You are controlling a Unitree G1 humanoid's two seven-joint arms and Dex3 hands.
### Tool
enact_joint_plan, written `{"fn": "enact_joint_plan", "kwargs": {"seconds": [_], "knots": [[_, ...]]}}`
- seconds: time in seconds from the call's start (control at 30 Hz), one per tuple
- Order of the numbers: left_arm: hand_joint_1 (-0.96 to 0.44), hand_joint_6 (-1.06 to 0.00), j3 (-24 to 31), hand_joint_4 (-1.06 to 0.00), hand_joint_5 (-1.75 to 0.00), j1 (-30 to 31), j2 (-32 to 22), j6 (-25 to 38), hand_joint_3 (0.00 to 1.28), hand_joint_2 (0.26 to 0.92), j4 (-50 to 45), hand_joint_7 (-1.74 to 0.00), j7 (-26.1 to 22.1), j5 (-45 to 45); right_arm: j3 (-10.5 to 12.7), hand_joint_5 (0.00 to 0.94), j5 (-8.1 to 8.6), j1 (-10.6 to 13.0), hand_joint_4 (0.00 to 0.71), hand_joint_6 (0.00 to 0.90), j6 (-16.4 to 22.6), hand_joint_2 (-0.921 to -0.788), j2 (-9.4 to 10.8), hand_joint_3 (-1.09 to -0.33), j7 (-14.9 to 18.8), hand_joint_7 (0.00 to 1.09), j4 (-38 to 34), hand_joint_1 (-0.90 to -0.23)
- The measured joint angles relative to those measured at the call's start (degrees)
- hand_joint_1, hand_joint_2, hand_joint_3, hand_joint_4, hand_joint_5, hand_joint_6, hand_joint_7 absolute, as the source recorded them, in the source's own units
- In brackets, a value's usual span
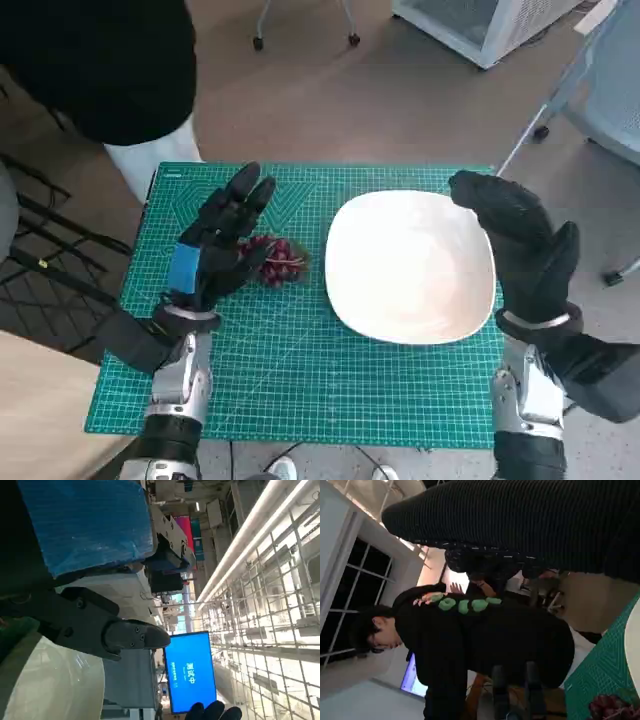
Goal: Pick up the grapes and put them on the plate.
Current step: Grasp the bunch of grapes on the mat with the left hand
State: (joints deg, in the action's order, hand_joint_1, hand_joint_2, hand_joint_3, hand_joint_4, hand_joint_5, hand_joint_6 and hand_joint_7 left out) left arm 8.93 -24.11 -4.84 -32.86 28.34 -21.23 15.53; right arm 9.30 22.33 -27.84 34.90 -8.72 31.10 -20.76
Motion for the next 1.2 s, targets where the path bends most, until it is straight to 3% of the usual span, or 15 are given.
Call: {"fn": "enact_joint_plan", "kwargs": {"seconds": [1.2], "knots": [[-0.31,-0.55,0.06,-0.45,0.0,0.0,0.06,0.0,0.24,0.921,0.01,-0.01,-0.1,0.1,0.08,0.001,0.0,0.0,0.236,0.0,0.56,-0.921,0.09,-0.61,0.02,0.47,0.02,-0.505]]}}
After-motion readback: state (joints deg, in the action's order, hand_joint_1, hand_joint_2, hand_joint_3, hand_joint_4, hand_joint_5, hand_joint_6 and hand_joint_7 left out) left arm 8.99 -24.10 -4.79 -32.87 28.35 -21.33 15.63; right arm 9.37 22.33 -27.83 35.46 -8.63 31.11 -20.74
